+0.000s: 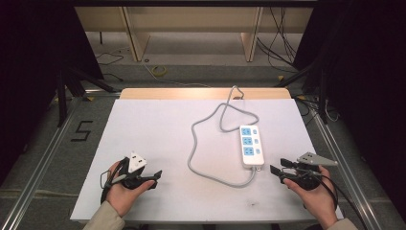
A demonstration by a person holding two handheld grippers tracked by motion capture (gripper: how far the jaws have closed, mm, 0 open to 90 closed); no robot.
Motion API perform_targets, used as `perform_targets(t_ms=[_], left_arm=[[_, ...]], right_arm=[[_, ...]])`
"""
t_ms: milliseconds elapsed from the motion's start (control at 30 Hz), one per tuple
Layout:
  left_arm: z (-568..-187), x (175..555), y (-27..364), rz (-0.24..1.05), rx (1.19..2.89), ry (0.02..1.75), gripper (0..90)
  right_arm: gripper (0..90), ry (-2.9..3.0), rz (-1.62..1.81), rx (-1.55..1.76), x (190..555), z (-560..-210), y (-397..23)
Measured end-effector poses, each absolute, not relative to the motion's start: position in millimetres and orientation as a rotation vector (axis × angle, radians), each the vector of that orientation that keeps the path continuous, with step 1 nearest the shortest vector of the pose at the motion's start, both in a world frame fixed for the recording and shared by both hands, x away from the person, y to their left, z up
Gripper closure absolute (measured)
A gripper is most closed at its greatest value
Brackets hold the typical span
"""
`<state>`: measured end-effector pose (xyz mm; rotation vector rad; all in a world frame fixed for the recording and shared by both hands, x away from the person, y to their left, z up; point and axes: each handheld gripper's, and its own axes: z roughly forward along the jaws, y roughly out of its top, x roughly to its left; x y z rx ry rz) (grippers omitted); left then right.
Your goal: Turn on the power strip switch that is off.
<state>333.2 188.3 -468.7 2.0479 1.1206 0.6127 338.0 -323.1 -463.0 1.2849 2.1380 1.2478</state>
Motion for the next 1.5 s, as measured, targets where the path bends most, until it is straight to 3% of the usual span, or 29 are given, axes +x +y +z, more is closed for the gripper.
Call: perform_targets(t_ms=[233, 467, 633, 1500], left_arm=[[-468.4, 332.9, 188.6, 0.62, 2.047, 1.119, 25.3], [-469.0, 333.9, 188.9, 0.625, 2.044, 1.124, 25.9], [-469.0, 333.6, 188.8, 0.625, 2.048, 1.123, 26.0], [-469.2, 334.5, 189.9, 0.633, 2.043, 1.127, 26.2]], right_arm=[[54.0, 2.135, 1.233, 1.274, 336.9, -460.3, -323.7], [79.7, 2.16, 1.172, 1.251, 336.8, -455.0, -324.5], [90.0, 2.172, 1.125, 1.248, 337.4, -450.4, -325.1], [90.0, 2.256, 1.006, 1.254, 349.0, -434.1, -317.0]])
